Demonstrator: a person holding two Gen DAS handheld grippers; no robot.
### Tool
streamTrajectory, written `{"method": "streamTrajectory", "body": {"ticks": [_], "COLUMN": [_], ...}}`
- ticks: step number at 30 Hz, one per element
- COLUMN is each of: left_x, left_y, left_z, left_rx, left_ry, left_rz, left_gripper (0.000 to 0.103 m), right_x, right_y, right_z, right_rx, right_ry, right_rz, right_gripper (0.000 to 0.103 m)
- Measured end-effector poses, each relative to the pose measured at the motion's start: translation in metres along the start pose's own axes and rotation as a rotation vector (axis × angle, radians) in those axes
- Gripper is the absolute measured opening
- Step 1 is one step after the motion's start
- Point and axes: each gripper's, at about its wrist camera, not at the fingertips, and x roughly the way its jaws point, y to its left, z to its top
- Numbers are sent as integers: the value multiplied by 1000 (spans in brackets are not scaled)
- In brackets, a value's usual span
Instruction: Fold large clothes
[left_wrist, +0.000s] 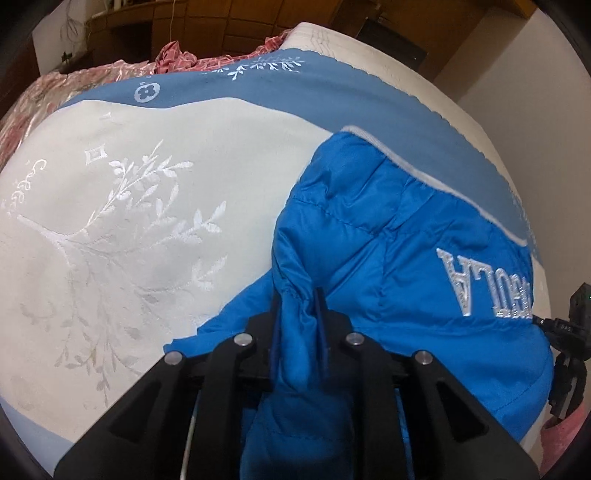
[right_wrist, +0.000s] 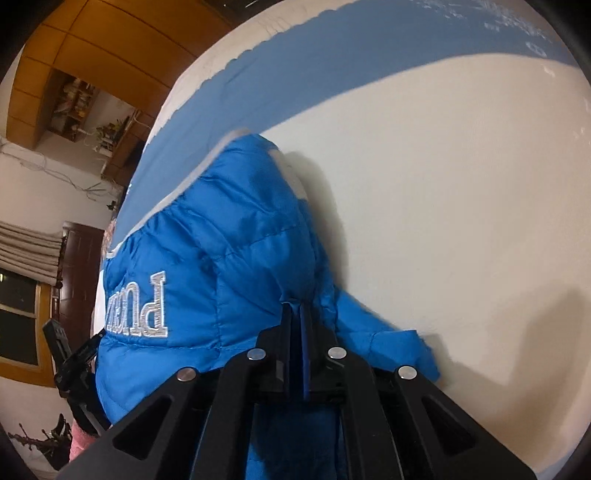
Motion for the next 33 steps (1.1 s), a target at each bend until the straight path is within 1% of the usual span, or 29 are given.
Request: {"method": "streamTrajectory", "body": {"ticks": [2, 3, 4, 5, 7, 8, 11, 12, 14, 16, 18, 19, 20, 22, 23, 25, 26, 29, 30, 31, 33], "left_x": [-3, -6, -11, -24, -45, -61, -88, -92, -94, -88, -76, -69, -63, -51, -47, -43, -42, -48, -54, -64, -80], "left_y": [-3, -4, -5, -5, -9, -16, -42, -51, -69, -79, -79, -76, -74, -66, -63, -59, -60, -65, -67, -70, -78], "left_z": [3, 5, 7, 7, 5, 1, -17, -24, -41, -56, -70, -77, -84, -93, -98, -101, -101, -95, -95, -96, -101], "left_rx": [6, -2, -12, -21, -13, 6, 74, 99, 154, 175, 179, 171, 173, 184, 182, 174, 179, 188, 184, 184, 200], "left_ry": [19, 20, 18, 1, -49, -81, -114, -119, -122, -116, -95, -84, -85, -90, -90, -97, -95, -71, -74, -90, -128], "left_rz": [23, 39, 56, 69, 68, 64, 36, 32, 48, 46, 60, 59, 67, 57, 44, 31, 36, 67, 70, 64, 45], "left_gripper": [19, 23, 27, 28, 28, 28, 28, 28, 30, 30, 30, 30, 30, 31, 31, 31, 31, 30, 29, 29, 34], "right_x": [-3, -8, -16, -26, -45, -58, -79, -80, -77, -70, -57, -48, -37, -19, -9, 0, 1, -6, -14, -22, -38], "right_y": [0, 2, 5, 10, 20, 28, 55, 63, 84, 91, 94, 99, 99, 95, 89, 78, 75, 79, 83, 86, 99], "right_z": [0, -1, -3, -6, -9, -15, -34, -41, -64, -72, -86, -86, -90, -100, -104, -106, -105, -98, -98, -98, -109], "right_rx": [6, -5, -16, -27, -51, -68, -127, -153, -216, -233, -238, -236, -239, -251, -242, -204, -192, -178, -174, -175, -202], "right_ry": [-7, -17, -33, -55, -102, -128, -149, -147, -150, -152, -146, -141, -131, -122, -118, -116, -113, -94, -102, -115, -143], "right_rz": [-7, -28, -52, -71, -99, -99, -55, -55, -80, -92, -104, -110, -132, -169, -165, -126, -119, -140, -140, -128, -80], "right_gripper": [4, 5, 9, 10, 12, 12, 12, 12, 12, 12, 12, 12, 12, 9, 8, 7, 7, 7, 12, 12, 12]}}
